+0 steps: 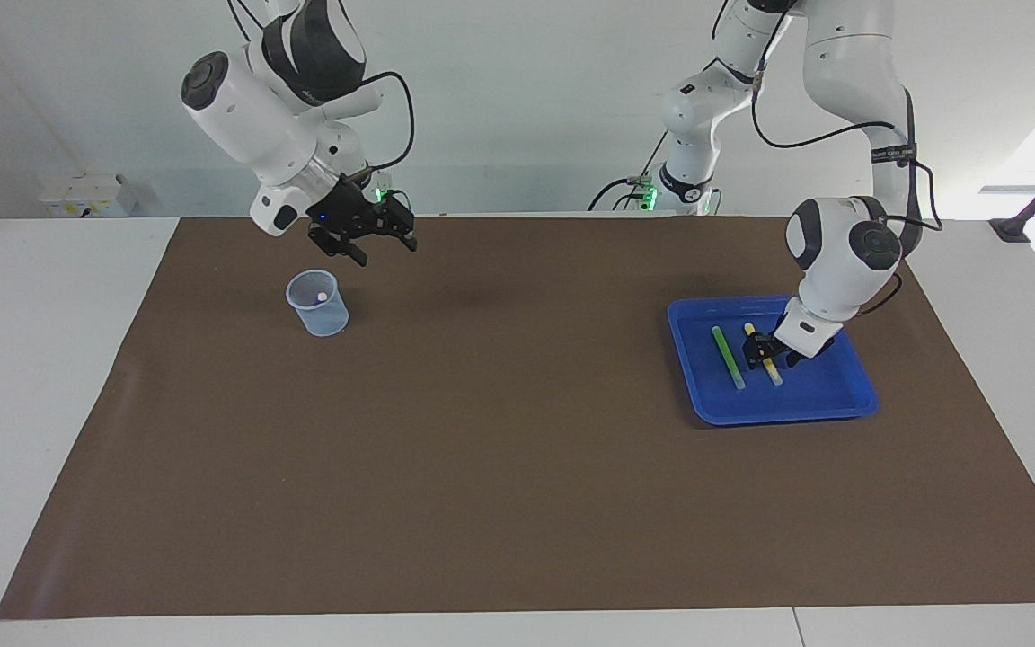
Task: Transfer and insert pens with both arms
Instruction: 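Grasp the yellow pen with the left gripper while the right gripper withdraws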
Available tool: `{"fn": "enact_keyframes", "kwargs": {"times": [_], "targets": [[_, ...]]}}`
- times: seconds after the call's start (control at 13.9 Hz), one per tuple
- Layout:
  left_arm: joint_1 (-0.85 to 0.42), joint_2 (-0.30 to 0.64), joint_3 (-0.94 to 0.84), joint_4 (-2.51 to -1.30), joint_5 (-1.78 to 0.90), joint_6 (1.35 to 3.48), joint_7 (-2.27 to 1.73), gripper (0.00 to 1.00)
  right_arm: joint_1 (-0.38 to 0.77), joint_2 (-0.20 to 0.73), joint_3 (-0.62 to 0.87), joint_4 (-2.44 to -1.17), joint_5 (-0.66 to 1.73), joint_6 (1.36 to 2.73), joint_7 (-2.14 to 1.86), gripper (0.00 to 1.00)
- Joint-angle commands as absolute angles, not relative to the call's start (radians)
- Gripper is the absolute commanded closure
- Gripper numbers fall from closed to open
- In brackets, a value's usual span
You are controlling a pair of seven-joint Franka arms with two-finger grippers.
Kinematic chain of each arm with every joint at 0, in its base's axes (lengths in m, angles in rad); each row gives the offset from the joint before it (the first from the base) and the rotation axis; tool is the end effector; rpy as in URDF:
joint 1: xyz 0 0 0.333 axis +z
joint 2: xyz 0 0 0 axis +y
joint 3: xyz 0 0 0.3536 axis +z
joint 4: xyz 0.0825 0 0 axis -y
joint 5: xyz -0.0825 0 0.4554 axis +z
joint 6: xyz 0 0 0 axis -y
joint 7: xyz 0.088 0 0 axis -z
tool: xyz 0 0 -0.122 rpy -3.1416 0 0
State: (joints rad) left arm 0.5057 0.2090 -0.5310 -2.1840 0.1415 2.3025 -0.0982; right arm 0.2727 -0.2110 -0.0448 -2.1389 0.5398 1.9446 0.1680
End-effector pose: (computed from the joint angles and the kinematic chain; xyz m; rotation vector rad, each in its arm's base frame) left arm 0.6032 -0.0114 0.2718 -3.1398 0.0290 0.0896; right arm 0.5326 0.1654 0.5047 -2.6275 0.1797 0.1161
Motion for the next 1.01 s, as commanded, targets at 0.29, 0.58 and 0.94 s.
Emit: {"fn": "enact_keyframes", "kwargs": {"times": [0.29,0.58,0.94], "targets": [[0.517,0.201,-0.54,-2.212,0.164,2.307,-0.147,0.82,0.276,-0.204,-0.02,-2.134,0.751,2.009,0.291,0.0],[0.52,0.202,-0.538,-2.201,0.164,2.303,-0.147,1.0,0.276,-0.204,0.014,-2.135,0.794,2.033,0.314,0.0],[0.503,0.232,-0.541,-2.025,0.15,2.113,-0.179,1.0,0.276,-0.204,0.035,-2.135,0.828,2.054,0.316,0.0]]}}
